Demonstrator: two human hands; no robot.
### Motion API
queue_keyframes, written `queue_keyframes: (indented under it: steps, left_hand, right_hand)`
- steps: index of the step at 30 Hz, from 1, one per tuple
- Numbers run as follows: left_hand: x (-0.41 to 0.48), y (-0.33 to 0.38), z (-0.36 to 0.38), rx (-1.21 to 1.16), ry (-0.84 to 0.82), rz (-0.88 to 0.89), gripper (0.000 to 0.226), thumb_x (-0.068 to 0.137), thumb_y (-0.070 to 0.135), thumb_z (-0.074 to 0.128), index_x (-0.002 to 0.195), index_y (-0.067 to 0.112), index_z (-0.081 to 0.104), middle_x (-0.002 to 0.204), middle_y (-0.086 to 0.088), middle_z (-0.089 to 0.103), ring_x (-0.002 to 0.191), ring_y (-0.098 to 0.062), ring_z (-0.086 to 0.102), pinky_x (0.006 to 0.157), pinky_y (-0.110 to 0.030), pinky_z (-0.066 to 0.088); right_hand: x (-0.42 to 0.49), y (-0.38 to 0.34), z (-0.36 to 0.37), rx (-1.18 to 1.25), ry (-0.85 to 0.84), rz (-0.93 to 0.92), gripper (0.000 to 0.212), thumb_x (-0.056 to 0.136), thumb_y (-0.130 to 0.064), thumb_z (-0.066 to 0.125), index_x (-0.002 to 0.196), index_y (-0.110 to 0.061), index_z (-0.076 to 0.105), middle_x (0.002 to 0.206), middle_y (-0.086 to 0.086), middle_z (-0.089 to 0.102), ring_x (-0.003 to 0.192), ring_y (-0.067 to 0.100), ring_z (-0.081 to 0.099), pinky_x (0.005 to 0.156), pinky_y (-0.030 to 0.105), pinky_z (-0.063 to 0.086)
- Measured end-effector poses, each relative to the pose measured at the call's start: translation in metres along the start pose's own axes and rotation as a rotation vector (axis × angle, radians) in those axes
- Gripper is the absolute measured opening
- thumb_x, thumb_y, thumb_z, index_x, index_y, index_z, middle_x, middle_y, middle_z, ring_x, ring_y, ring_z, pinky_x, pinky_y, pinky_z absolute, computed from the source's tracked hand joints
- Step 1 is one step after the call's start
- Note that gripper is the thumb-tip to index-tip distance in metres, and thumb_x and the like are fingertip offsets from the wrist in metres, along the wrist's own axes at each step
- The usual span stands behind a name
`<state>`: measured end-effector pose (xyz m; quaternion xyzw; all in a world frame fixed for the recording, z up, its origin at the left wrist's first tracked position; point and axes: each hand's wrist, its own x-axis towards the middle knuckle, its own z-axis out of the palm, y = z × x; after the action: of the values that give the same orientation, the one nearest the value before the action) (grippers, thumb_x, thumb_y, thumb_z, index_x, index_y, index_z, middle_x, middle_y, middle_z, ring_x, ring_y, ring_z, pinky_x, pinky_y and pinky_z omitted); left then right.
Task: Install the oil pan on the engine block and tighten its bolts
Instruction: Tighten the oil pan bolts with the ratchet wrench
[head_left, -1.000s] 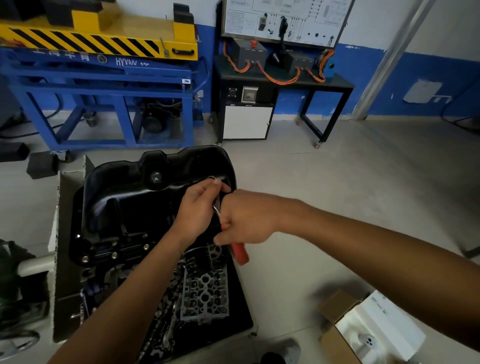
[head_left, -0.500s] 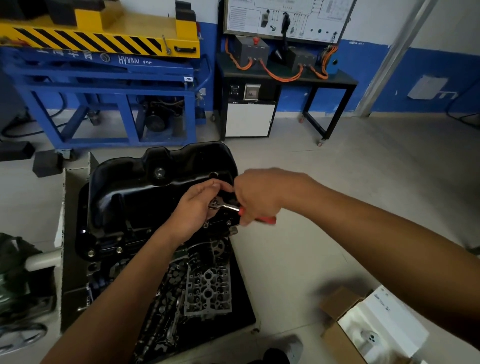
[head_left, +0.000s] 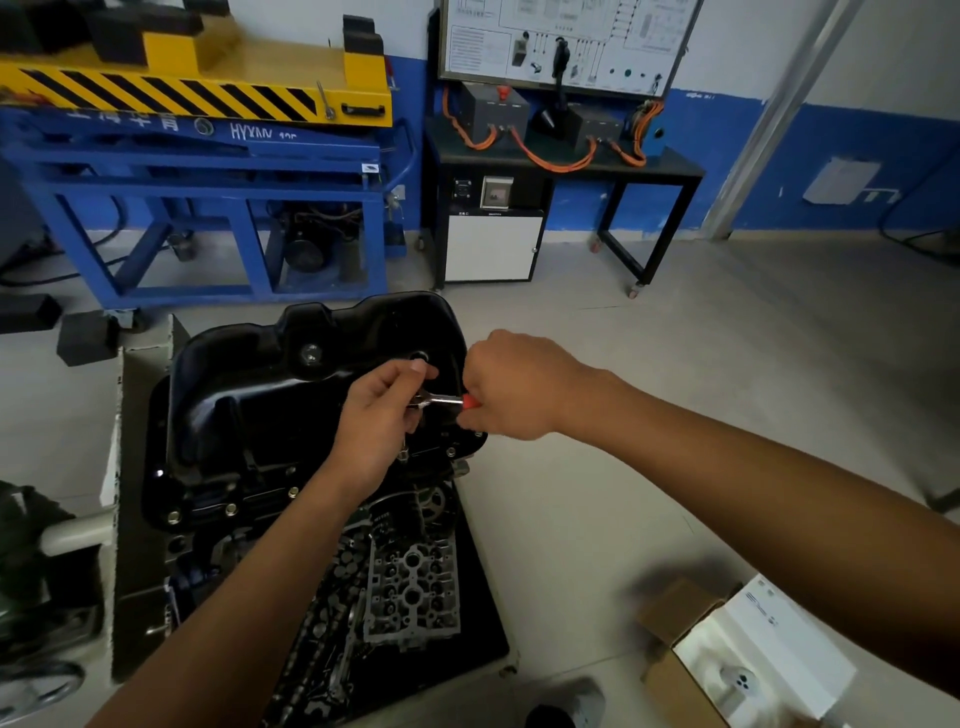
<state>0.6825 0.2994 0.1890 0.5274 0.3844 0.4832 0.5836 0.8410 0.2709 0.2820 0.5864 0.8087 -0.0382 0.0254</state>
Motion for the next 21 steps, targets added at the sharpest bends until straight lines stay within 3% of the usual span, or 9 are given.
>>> queue_keyframes:
  steps: [3, 6, 10, 12, 15, 19, 21]
  left_hand:
    - [0.002, 0.003, 0.001, 0.027, 0.045, 0.028, 0.032, 0.104, 0.03, 0.051, 0.087, 0.011, 0.071, 0.076, -0.017, 0.053, 0.067, -0.022, 0.047, 0.062, -0.034, 0.041]
    - [0.0, 0.005, 0.001, 0.058, -0.015, 0.078, 0.041, 0.103, 0.033, 0.048, 0.093, -0.002, 0.067, 0.079, -0.037, 0.053, 0.076, -0.03, 0.049, 0.073, -0.043, 0.04]
    - [-0.003, 0.005, -0.001, 0.071, -0.114, 0.059, 0.041, 0.107, 0.026, 0.04, 0.095, -0.004, 0.065, 0.08, -0.023, 0.058, 0.076, -0.032, 0.052, 0.071, -0.037, 0.045]
    - [-0.004, 0.004, -0.003, 0.115, -0.12, 0.076, 0.041, 0.108, 0.025, 0.037, 0.095, 0.0, 0.067, 0.075, -0.009, 0.06, 0.075, -0.023, 0.054, 0.071, -0.029, 0.046]
    - [-0.006, 0.003, -0.004, 0.186, -0.103, 0.138, 0.038, 0.109, 0.02, 0.035, 0.096, 0.008, 0.068, 0.076, 0.01, 0.062, 0.078, -0.007, 0.056, 0.077, -0.02, 0.045]
    - [-0.004, 0.001, -0.003, 0.178, -0.143, 0.128, 0.038, 0.11, 0.019, 0.032, 0.104, 0.005, 0.067, 0.088, -0.033, 0.06, 0.08, -0.029, 0.055, 0.077, -0.039, 0.046]
    - [-0.003, 0.003, -0.003, 0.177, -0.152, 0.1, 0.038, 0.11, 0.02, 0.032, 0.106, 0.006, 0.067, 0.077, -0.029, 0.058, 0.071, -0.024, 0.055, 0.068, -0.035, 0.046]
  right_hand:
    - [-0.008, -0.016, 0.003, 0.245, -0.153, -0.068, 0.043, 0.09, -0.034, 0.068, 0.054, -0.012, 0.061, 0.05, 0.002, 0.061, 0.046, 0.012, 0.052, 0.052, 0.029, 0.046]
    - [-0.011, -0.034, 0.012, 0.409, -0.219, -0.122, 0.049, 0.092, -0.033, 0.069, 0.053, -0.006, 0.059, 0.047, 0.005, 0.055, 0.04, 0.01, 0.044, 0.045, 0.018, 0.037]
    - [-0.011, -0.043, 0.019, 0.544, -0.3, -0.111, 0.046, 0.093, -0.03, 0.069, 0.062, 0.003, 0.062, 0.05, 0.01, 0.06, 0.038, 0.014, 0.05, 0.04, 0.015, 0.037]
    - [-0.01, -0.039, 0.017, 0.559, -0.359, -0.109, 0.044, 0.092, -0.031, 0.07, 0.061, -0.002, 0.061, 0.052, 0.012, 0.06, 0.041, 0.016, 0.054, 0.043, 0.019, 0.041]
    - [-0.008, -0.03, 0.012, 0.51, -0.434, -0.099, 0.044, 0.089, -0.032, 0.075, 0.053, -0.013, 0.056, 0.046, 0.001, 0.055, 0.042, 0.015, 0.056, 0.046, 0.02, 0.042]
    - [-0.002, -0.018, 0.002, 0.413, -0.498, -0.03, 0.036, 0.084, -0.032, 0.08, 0.061, -0.01, 0.063, 0.053, -0.003, 0.059, 0.043, 0.009, 0.057, 0.044, 0.014, 0.041]
    - [0.001, -0.011, -0.003, 0.328, -0.493, 0.001, 0.035, 0.083, -0.034, 0.08, 0.063, -0.01, 0.064, 0.053, -0.004, 0.061, 0.043, 0.006, 0.056, 0.042, 0.012, 0.04]
